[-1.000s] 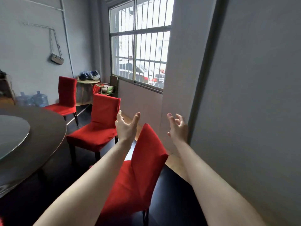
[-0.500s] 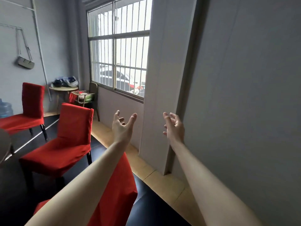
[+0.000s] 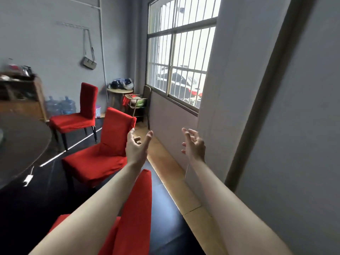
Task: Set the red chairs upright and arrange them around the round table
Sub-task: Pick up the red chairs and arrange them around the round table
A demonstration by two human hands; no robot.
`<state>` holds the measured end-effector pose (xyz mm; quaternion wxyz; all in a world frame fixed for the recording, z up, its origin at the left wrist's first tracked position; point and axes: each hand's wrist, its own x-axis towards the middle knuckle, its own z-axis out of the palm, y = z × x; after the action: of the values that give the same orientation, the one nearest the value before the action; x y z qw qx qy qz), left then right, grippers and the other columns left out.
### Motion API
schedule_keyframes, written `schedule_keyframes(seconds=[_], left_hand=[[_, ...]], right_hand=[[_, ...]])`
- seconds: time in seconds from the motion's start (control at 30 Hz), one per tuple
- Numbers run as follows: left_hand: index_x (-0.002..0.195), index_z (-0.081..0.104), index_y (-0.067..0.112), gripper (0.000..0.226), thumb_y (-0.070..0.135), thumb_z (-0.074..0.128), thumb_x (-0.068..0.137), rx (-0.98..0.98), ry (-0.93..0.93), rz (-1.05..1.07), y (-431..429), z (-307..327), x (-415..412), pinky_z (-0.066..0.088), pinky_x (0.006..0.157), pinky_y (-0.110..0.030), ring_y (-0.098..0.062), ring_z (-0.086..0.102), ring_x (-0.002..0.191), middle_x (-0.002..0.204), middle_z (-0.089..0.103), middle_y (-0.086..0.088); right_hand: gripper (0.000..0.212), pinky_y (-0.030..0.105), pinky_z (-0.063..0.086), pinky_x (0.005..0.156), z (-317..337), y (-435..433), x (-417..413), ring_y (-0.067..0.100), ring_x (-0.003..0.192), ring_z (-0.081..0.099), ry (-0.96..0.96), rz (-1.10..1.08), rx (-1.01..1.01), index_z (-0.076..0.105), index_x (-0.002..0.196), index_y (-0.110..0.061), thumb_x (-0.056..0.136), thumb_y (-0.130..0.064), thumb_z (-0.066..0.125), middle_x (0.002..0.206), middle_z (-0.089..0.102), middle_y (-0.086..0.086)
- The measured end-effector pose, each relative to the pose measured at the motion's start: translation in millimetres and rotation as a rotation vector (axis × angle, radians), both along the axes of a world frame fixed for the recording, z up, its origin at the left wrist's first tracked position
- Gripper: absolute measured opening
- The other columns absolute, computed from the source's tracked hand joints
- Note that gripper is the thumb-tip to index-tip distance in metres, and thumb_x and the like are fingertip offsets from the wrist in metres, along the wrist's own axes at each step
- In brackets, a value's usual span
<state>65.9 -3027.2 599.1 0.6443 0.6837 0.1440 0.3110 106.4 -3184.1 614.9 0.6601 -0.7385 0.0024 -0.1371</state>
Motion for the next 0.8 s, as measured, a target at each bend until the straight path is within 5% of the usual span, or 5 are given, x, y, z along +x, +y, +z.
schedule_keyframes(seconds=[0.4, 0.8], left_hand=[[0.150, 0.032, 0.015, 0.080, 0.045, 0.069, 0.086, -0.113, 0.043, 0.471, 1.1, -27.3, 48.4, 0.034, 0.086, -0.021, -0.012, 0.052, 0.103, 0.121, 0.055, -0.007], [0.149, 0.034, 0.019, 0.078, 0.048, 0.069, 0.085, -0.120, 0.119, 0.846, 30.3, -52.1, 34.4, 0.035, 0.083, -0.019, -0.011, 0.052, 0.101, 0.119, 0.056, -0.004]], right_hand=[[0.049, 0.053, 0.052, 0.091, -23.0, 35.7, 131.6, 0.027, 0.102, 0.066, -0.015, 0.506, -0.106, 0.062, 0.126, -0.017, 0.090, -0.051, 0.061, 0.104, 0.068, 0.000], [0.048, 0.052, 0.052, 0.091, -58.2, 115.0, 155.9, 0.026, 0.098, 0.066, 0.052, 0.899, -0.115, 0.061, 0.124, -0.015, 0.089, -0.048, 0.064, 0.091, 0.063, -0.007]])
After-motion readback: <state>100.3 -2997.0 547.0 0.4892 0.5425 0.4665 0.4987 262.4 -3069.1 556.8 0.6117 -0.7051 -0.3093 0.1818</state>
